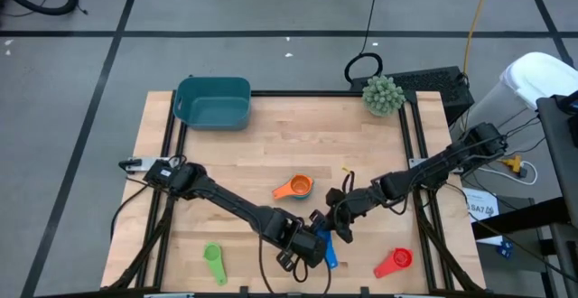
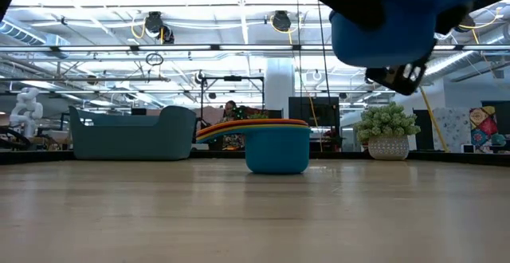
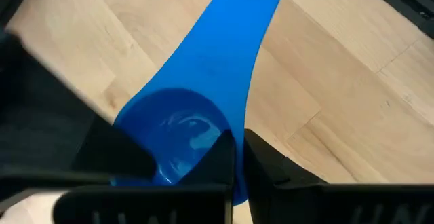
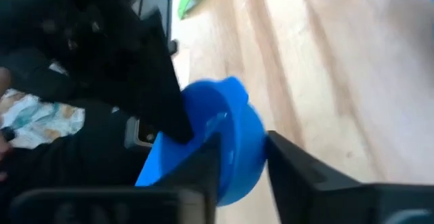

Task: Nest measuring cups in basket
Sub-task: Stack the blue measuring cup on top of the orange measuring cup

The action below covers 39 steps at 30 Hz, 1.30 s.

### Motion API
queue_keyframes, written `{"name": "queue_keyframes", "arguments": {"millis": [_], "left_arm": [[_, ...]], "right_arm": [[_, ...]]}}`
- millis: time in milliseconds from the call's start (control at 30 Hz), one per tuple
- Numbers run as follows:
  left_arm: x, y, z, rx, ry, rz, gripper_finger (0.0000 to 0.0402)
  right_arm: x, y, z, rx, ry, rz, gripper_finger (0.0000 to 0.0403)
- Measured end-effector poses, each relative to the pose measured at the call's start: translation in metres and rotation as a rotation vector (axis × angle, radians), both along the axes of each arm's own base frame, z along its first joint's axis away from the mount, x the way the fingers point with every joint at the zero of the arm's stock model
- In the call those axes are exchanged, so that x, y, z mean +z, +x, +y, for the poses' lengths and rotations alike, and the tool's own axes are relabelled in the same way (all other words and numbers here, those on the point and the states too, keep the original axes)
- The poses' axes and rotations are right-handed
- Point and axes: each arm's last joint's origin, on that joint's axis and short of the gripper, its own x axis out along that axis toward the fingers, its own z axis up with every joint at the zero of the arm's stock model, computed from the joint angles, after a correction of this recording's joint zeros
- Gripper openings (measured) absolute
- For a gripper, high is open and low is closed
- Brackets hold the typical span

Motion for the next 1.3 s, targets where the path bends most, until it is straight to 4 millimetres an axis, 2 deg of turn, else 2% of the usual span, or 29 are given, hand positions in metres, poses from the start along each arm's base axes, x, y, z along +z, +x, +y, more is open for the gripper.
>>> {"name": "queue_keyframes", "arguments": {"millis": [67,133,533,700,967,1100,1300], "left_arm": [[-0.001,0.0,0.0,-0.003,-0.002,0.009,0.002],[-0.001,-0.001,-0.001,-0.011,0.001,0.012,0.0024],[-0.002,0.0,0.001,-0.065,0.039,0.011,0.0017],[-0.001,0.0,0.003,-0.1,0.044,0.012,0.001],[0.009,-0.001,0.005,-0.15,0.045,0.019,0.0009],[0.025,0.0,0.004,-0.155,0.023,-0.011,0.0009],[0.058,-0.001,0.006,-0.189,0.03,-0.075,0.0009]], "right_arm": [[0.001,0.0,0.0,0.024,-0.017,-0.021,0.0031],[0.002,0.0,0.001,0.05,-0.023,-0.031,0.0009],[0.002,-0.001,0.002,0.101,-0.002,-0.026,0.0001],[0.003,-0.001,0.004,0.123,-0.02,-0.052,0.0032],[0.006,0.0,0.006,0.167,-0.039,-0.106,0.0116],[0.018,-0.005,0.005,0.225,-0.084,-0.199,0.0142],[0.047,-0.02,-0.001,0.264,-0.1,-0.314,0.0148]]}}
